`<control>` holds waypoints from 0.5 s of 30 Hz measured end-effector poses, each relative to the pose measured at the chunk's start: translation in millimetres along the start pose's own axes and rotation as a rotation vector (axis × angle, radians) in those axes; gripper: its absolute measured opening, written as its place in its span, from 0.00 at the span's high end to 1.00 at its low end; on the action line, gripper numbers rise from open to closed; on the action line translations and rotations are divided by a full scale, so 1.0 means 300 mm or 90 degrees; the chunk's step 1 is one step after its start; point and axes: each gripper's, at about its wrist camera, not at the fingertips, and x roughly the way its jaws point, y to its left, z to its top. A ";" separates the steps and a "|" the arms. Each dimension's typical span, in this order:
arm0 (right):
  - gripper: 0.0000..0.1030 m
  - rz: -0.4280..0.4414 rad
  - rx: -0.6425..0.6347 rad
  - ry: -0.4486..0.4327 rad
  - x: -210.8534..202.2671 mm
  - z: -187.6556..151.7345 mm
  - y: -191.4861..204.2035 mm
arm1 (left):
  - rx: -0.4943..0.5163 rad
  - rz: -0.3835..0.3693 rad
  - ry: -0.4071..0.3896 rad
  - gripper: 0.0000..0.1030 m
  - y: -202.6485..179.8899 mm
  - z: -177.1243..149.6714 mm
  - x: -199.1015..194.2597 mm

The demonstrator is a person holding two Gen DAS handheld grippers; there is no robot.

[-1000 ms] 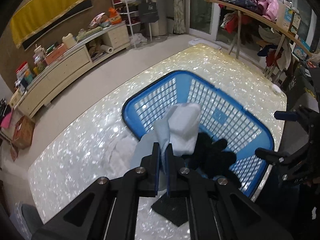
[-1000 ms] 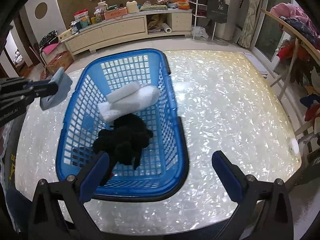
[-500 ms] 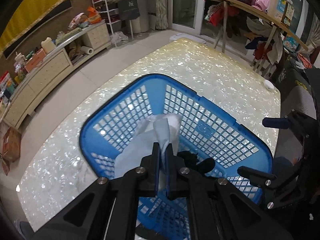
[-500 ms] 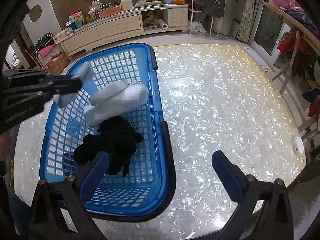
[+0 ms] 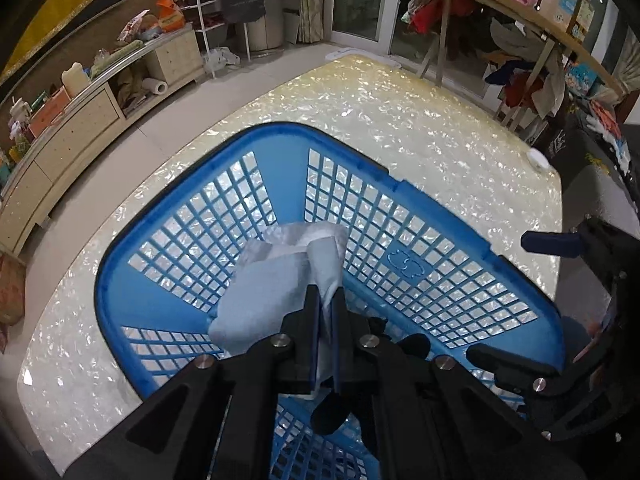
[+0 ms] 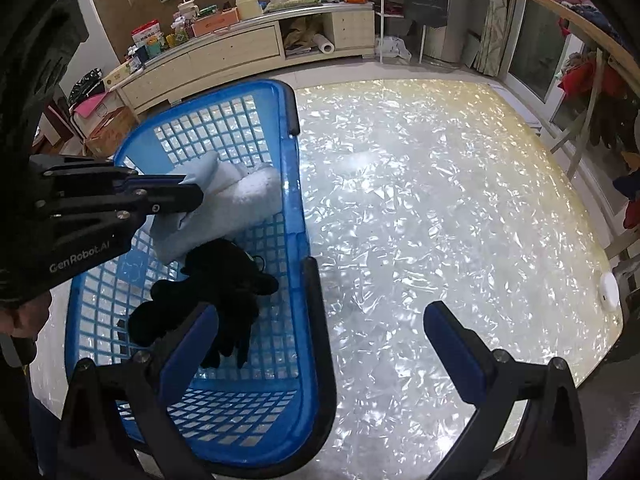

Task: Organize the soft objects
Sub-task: 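Open the left gripper to drop the light blue cloth into the basket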

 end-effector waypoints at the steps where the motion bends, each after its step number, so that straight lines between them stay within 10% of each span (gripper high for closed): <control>1: 0.00 -0.001 0.000 0.001 0.002 0.001 0.001 | 0.000 0.000 0.004 0.96 -0.004 -0.003 0.007; 5: 0.00 0.004 0.006 0.000 -0.002 -0.001 -0.001 | 0.002 0.005 0.008 0.93 -0.016 -0.008 0.009; 15: 0.00 0.010 0.015 -0.013 -0.052 -0.023 -0.010 | 0.010 0.046 -0.020 0.37 -0.016 -0.030 -0.080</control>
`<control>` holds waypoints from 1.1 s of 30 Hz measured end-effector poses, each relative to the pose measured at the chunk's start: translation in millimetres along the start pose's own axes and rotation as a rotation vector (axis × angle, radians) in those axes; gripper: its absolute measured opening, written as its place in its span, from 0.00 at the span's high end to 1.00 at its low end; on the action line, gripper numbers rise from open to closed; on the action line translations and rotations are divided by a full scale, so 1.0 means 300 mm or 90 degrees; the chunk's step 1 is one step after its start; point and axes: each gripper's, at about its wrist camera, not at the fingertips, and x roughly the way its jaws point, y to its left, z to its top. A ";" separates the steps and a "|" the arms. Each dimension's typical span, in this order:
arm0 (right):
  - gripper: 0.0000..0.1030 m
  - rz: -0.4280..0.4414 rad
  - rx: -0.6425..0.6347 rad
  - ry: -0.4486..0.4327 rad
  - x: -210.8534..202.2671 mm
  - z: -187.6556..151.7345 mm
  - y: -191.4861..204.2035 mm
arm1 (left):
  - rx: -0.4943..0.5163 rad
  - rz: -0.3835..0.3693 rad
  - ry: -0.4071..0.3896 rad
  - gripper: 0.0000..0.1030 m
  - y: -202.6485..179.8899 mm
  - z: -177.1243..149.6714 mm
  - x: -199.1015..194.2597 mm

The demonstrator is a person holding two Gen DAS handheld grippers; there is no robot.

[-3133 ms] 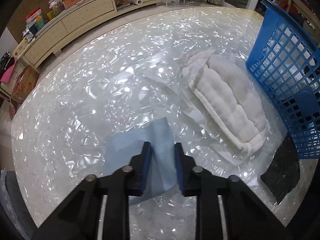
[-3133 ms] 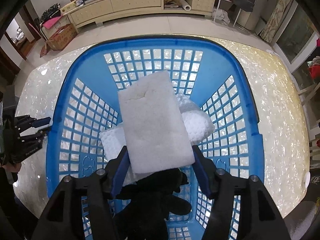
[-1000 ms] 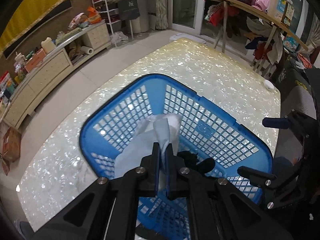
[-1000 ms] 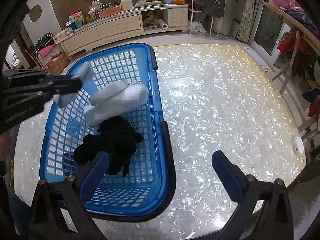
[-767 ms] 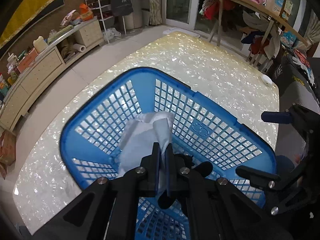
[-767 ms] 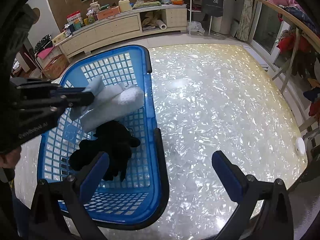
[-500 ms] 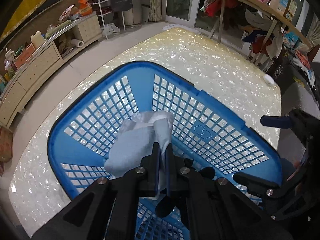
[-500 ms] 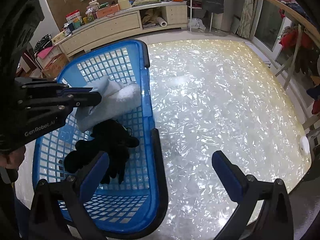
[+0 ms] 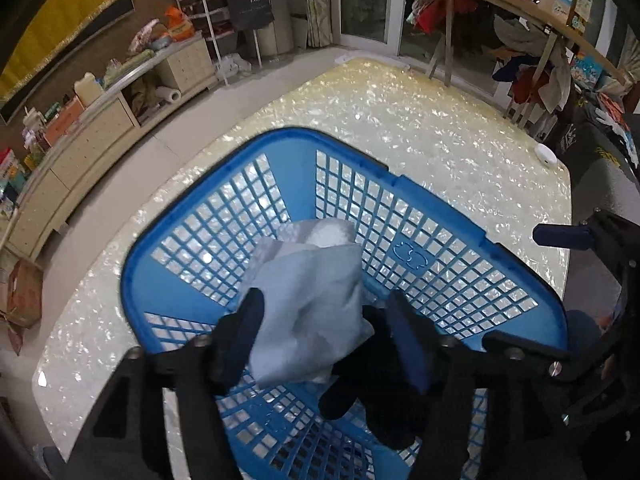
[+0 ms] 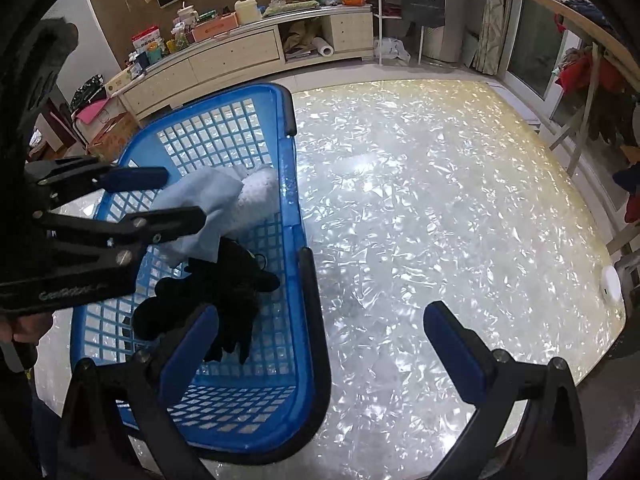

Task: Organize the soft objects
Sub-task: 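Open the left gripper to drop the light blue cloth into the basket, then move the right gripper toward the black pouch on the table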

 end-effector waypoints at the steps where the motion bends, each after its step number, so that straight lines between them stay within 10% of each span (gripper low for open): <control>1: 0.00 0.003 0.003 -0.003 -0.011 -0.005 -0.002 | -0.003 0.003 -0.005 0.34 0.003 -0.003 -0.017; 18: 0.00 0.011 -0.026 -0.060 -0.234 -0.073 0.134 | -0.052 0.072 -0.072 0.00 0.019 -0.188 -0.386; 33: 0.00 0.053 -0.106 -0.084 -0.315 -0.139 0.387 | -0.115 0.105 -0.087 0.00 0.061 -0.501 -0.613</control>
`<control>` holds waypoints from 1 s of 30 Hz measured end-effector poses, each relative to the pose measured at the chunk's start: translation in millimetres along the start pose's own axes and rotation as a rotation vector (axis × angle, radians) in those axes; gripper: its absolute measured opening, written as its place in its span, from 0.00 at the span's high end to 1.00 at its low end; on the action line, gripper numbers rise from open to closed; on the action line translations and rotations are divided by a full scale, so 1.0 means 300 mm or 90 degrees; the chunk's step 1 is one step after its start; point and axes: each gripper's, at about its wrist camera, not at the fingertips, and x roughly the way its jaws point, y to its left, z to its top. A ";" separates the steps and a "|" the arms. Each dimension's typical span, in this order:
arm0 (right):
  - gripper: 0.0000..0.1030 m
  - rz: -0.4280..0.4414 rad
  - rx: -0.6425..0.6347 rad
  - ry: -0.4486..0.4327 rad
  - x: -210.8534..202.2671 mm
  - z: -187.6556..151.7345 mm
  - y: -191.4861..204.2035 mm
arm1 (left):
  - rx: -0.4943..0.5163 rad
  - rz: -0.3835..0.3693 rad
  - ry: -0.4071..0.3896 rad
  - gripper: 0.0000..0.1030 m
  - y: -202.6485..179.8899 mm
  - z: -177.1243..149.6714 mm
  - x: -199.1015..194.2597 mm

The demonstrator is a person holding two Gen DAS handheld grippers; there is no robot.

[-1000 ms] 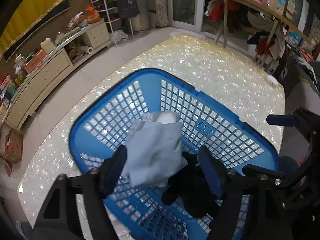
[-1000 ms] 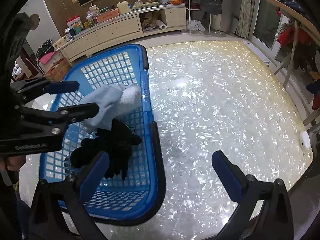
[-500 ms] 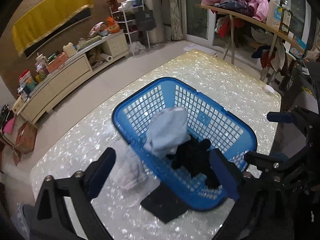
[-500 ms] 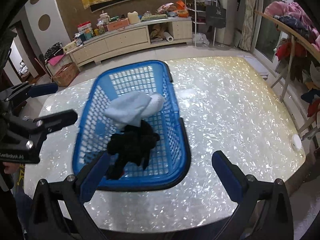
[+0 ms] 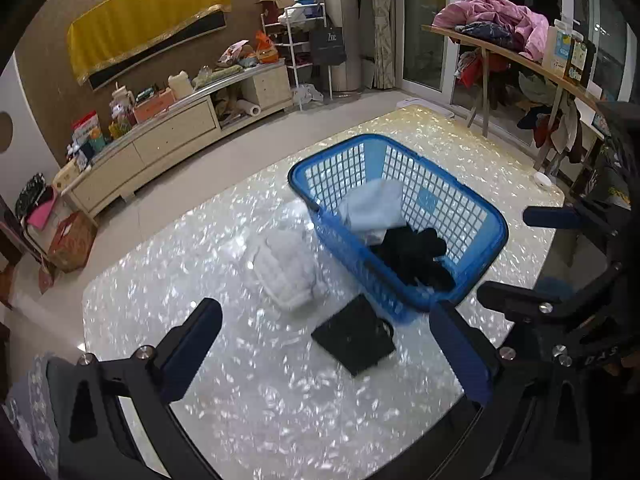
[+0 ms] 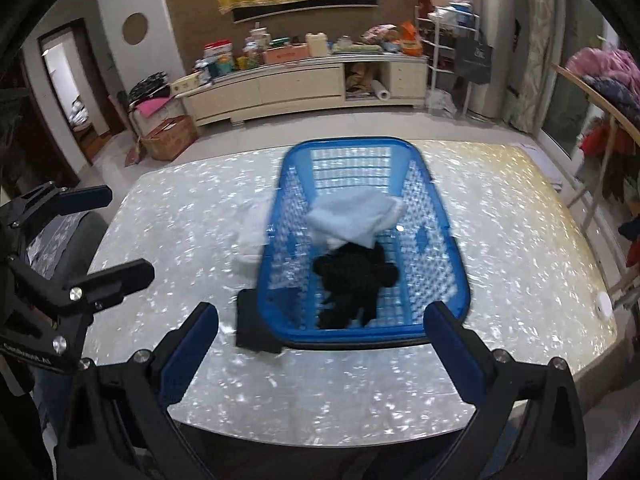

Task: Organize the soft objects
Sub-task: 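Move the right gripper toward the black pouch on the table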

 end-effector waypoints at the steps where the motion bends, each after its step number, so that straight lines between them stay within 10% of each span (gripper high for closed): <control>1: 0.00 0.002 -0.006 0.001 0.005 0.001 0.016 | -0.002 0.001 0.001 0.00 0.005 -0.012 -0.007; 18: 0.01 0.056 -0.090 0.066 0.147 -0.082 0.266 | -0.103 0.012 0.071 0.00 0.187 -0.350 -0.027; 30: 0.21 0.094 -0.137 0.138 0.283 -0.136 0.413 | -0.141 0.011 0.123 0.00 0.265 -0.472 0.066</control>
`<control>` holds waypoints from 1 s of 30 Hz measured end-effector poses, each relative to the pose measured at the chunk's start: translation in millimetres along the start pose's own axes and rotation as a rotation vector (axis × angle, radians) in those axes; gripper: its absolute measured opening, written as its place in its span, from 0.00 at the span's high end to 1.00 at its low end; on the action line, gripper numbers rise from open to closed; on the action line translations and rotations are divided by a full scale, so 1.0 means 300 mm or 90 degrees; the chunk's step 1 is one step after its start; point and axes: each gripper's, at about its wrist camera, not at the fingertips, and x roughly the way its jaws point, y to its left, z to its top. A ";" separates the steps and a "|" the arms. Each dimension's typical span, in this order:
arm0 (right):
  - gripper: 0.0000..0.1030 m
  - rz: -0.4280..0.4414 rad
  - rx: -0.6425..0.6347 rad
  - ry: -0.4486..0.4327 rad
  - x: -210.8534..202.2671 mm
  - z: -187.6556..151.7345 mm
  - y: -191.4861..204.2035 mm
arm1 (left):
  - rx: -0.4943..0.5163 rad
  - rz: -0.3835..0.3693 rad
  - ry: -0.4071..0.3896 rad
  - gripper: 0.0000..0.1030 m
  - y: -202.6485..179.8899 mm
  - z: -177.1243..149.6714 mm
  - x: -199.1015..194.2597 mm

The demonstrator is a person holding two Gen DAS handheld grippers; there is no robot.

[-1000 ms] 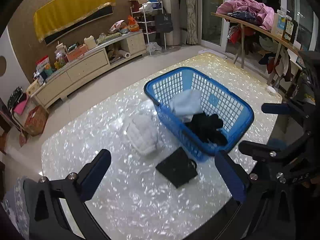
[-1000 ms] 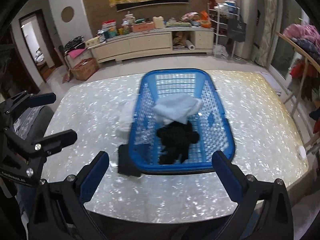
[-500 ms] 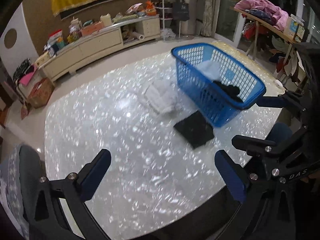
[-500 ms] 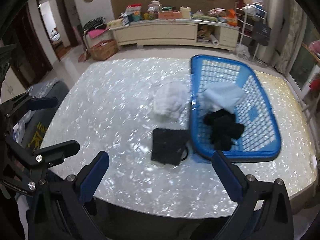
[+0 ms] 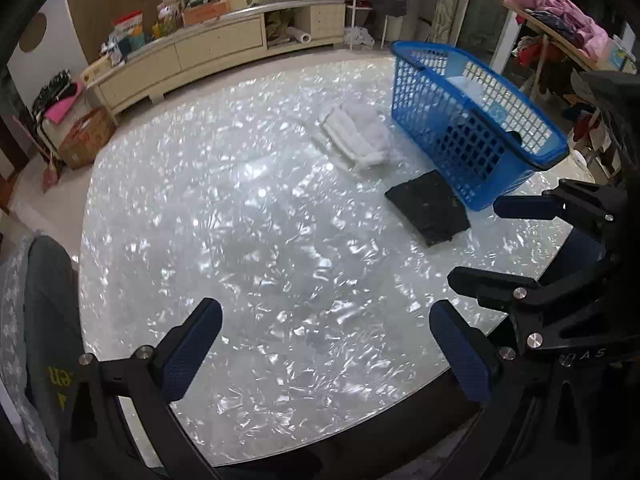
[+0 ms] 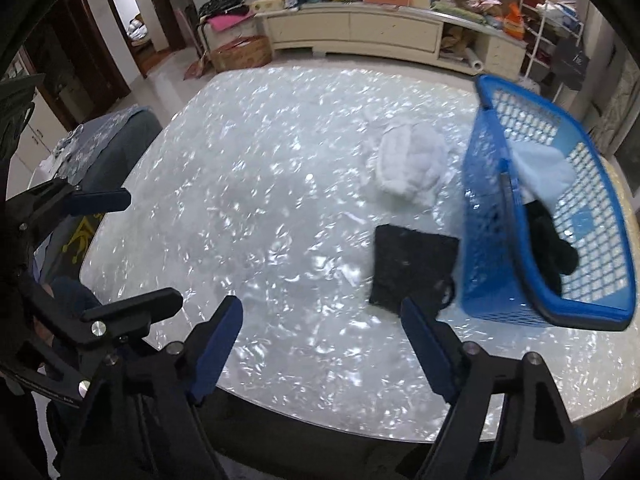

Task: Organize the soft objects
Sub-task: 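Move the right gripper toward the black pouch on the table, then lower the right gripper onto the black pouch and grasp it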

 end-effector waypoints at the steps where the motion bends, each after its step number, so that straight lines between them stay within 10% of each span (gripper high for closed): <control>1: 0.21 0.002 0.001 0.004 0.014 0.006 0.005 | -0.003 -0.003 0.005 0.00 0.009 -0.001 0.015; 18: 0.23 -0.049 0.041 0.081 0.238 0.027 -0.108 | -0.011 0.002 0.048 0.00 0.041 0.078 0.282; 30: 0.75 -0.136 0.028 0.107 0.309 0.011 -0.148 | 0.004 -0.020 0.068 0.00 0.006 0.111 0.383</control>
